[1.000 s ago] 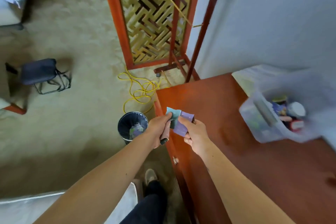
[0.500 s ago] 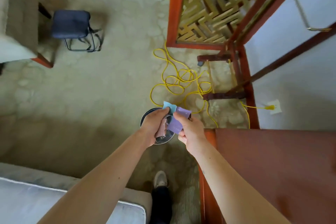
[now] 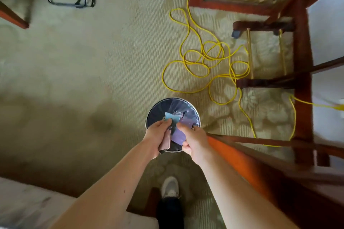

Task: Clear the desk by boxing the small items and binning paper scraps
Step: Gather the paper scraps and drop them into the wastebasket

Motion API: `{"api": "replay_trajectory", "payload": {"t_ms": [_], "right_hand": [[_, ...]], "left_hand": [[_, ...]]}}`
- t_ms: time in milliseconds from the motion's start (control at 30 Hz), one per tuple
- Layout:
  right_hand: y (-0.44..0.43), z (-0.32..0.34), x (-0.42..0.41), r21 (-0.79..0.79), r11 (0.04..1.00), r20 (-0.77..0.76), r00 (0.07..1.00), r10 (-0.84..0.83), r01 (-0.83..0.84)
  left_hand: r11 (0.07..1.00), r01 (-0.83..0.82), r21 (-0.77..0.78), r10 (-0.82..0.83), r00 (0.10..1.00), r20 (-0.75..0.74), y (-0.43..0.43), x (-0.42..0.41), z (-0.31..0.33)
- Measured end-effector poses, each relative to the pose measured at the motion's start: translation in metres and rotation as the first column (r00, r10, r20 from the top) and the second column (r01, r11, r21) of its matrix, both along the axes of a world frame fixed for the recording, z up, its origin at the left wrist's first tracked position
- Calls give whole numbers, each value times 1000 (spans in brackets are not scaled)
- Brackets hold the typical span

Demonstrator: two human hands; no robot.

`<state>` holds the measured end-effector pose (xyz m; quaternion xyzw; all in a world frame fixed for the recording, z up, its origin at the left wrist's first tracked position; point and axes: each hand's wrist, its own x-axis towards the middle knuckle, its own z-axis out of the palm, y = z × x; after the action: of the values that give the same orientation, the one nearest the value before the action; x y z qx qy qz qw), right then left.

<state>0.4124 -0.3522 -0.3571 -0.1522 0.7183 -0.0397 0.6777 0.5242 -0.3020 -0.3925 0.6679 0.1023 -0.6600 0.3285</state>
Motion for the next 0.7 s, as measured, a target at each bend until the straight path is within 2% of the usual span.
{"api": "replay_trajectory", "payload": {"t_ms": [167,267,333,400,500,567,700], "right_hand": [[4,-72,9,15,1000,-35,999,-8,9],[3,-104,16,26,998,-7,998,-58,58],[-1,-119,18,16,998,-63,996,-56,57],[-8,-125,20,48,997,-91,994,-56,60],[-13,-124,16,137,990,24,999,-39,35],[-15,-120,9,176,983,48,997,-57,47],[-8,-110,1,162,981,94,988,-125,109]], "left_hand": [[999,25,36,-26,999,44,4,2,-72],[998,38,47,-41,997,61,2,3,-97],[997,42,68,-45,998,52,-1,5,-106],[995,25,93,-26,1000,11,-4,8,-113],[991,-24,128,36,995,-96,-9,12,-111],[993,12,116,4,991,-137,-10,14,-109],[995,-43,86,56,986,-155,-6,12,-104]]}}
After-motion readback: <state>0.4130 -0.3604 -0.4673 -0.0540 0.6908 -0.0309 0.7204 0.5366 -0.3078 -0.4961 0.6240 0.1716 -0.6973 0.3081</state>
